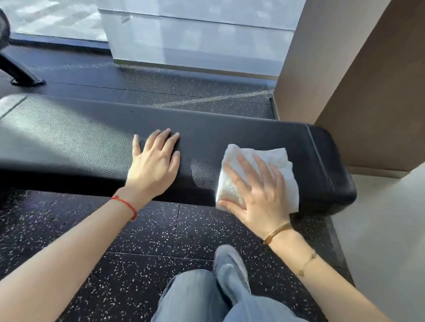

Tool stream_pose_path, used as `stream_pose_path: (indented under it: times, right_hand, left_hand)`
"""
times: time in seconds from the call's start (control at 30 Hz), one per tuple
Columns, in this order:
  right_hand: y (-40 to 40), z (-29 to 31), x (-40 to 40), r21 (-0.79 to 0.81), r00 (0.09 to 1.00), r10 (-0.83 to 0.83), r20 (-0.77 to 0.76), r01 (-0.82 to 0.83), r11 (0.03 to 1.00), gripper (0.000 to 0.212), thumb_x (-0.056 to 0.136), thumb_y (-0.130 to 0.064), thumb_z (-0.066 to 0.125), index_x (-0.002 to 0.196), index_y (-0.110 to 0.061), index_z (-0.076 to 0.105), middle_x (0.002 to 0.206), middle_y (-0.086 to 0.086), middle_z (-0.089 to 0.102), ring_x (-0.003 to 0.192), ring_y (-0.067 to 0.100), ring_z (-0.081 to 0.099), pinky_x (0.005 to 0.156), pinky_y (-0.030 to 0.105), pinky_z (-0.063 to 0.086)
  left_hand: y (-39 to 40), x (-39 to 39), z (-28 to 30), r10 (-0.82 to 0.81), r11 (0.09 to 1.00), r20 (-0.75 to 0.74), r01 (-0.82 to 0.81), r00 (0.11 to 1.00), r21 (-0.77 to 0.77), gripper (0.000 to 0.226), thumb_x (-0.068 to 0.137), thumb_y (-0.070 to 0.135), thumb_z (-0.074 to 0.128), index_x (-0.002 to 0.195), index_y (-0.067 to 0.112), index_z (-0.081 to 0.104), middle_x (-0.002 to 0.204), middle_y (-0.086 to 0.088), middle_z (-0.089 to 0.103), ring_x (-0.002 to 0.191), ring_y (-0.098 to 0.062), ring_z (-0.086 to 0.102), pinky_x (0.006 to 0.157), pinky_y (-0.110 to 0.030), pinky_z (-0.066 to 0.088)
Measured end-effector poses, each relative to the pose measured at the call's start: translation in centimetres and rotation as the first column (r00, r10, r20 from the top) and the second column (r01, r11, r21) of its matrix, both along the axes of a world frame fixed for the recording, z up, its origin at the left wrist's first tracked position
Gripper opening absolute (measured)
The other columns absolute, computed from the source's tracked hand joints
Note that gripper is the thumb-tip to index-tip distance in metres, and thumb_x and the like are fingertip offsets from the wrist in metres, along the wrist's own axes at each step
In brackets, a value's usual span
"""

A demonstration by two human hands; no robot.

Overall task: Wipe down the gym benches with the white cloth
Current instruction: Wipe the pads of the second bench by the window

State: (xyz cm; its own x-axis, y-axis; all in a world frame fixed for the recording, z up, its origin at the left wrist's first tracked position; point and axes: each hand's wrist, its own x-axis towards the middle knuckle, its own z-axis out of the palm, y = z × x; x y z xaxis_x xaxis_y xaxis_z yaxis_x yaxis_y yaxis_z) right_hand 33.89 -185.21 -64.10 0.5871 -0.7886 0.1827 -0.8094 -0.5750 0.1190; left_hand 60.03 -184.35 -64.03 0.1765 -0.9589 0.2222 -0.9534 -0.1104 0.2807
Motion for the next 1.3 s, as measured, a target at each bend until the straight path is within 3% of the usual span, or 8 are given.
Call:
stream_pose_path:
  times: [0.1,0.27,0.47,0.6,0.73,1.03,1.17,1.3]
  right_hand:
    - [0.7,0.0,3.3,-0.063,0.998,0.058,0.017,-0.057,0.996,0.08,0.076,-0.066,0.065,0.146,-0.033,0.046,0.153,0.002,0.045,0.134,0.035,0.048,0.107,0.053,0.041]
    - [0.5,-0.2,7.2,-0.084,0.99,0.142,0.022,-0.139,0.987,0.054,0.094,-0.043,0.052,0.146,-0.028,0.048,0.147,0.0,0.052,0.128,0.028,0.056,0.103,0.049,0.047]
    - [-0.9,-0.3,1.8,-0.084,0.993,0.112,0.034,-0.109,0.99,0.106,0.069,-0.078,0.063,0.151,-0.014,0.039,0.153,0.006,0.044,0.137,0.028,0.044,0.115,0.047,0.031]
    - [-3.1,1.0,4.2,0.133,0.988,0.151,0.013,-0.151,0.98,0.115,0.07,-0.089,0.041,0.159,-0.024,0.007,0.164,0.0,0.017,0.15,0.023,0.019,0.123,0.042,0.01]
    - [-5.6,2.1,9.7,0.308,0.977,0.195,0.092,-0.214,0.927,0.095,0.08,-0.087,0.01,0.155,-0.034,-0.014,0.163,-0.013,-0.016,0.149,0.01,-0.018,0.119,0.032,-0.019]
    - [-8.0,2.8,26.1,0.403,0.967,0.23,0.106,-0.253,0.88,0.07,0.099,-0.059,0.025,0.158,-0.029,0.0,0.167,-0.003,-0.002,0.153,0.025,-0.005,0.123,0.045,-0.007]
    - [-4.6,1.9,24.1,0.293,0.933,0.329,0.147,-0.359,0.886,0.064,0.099,-0.06,0.018,0.157,-0.035,0.007,0.166,-0.009,0.01,0.152,0.024,0.006,0.123,0.047,0.0]
    - [-5.6,1.6,22.2,0.295,0.965,0.185,0.186,-0.235,0.926,0.063,0.096,-0.067,0.018,0.154,-0.043,0.01,0.165,-0.009,0.015,0.152,0.026,0.012,0.123,0.048,0.009]
  left_hand:
    - [0.0,-0.2,0.1,0.002,1.0,-0.006,-0.002,1.0,-0.023,0.051,0.102,0.034,0.034,0.151,0.021,0.035,0.159,-0.002,0.032,0.15,-0.019,0.019,0.123,-0.055,0.005]
    - [0.1,0.2,0.5,-0.012,1.0,-0.01,0.011,1.0,-0.019,0.054,0.101,0.029,0.034,0.153,0.018,0.029,0.16,-0.002,0.031,0.15,-0.018,0.02,0.122,-0.058,0.002]
    - [1.4,3.4,0.4,0.065,0.991,0.023,-0.062,0.998,-0.12,0.051,0.101,0.032,0.037,0.149,0.015,0.038,0.155,-0.006,0.038,0.148,-0.023,0.026,0.124,-0.05,0.005]
    - [1.8,8.1,0.6,0.142,0.982,0.011,-0.14,0.99,-0.128,0.055,0.095,0.033,0.032,0.146,0.015,0.042,0.153,-0.005,0.041,0.147,-0.023,0.028,0.124,-0.052,0.007]
    - [1.4,11.5,1.4,0.198,0.979,-0.01,-0.198,0.98,-0.039,0.056,0.094,0.034,0.033,0.147,0.017,0.042,0.153,-0.004,0.041,0.148,-0.023,0.028,0.123,-0.056,0.008]
    - [1.8,16.4,3.2,0.212,0.977,0.054,-0.213,0.976,0.006,0.053,0.097,0.029,0.035,0.148,0.018,0.038,0.153,-0.004,0.039,0.147,-0.025,0.029,0.121,-0.057,0.013]
    - [2.7,20.6,2.8,0.205,0.978,0.103,-0.207,0.973,0.008,0.054,0.095,0.03,0.033,0.148,0.016,0.039,0.152,-0.008,0.042,0.145,-0.029,0.032,0.119,-0.06,0.017]
    - [3.7,24.6,1.7,0.205,0.978,0.156,-0.209,0.966,0.012,0.057,0.094,0.033,0.031,0.147,0.017,0.041,0.154,-0.006,0.04,0.146,-0.029,0.03,0.118,-0.059,0.016]
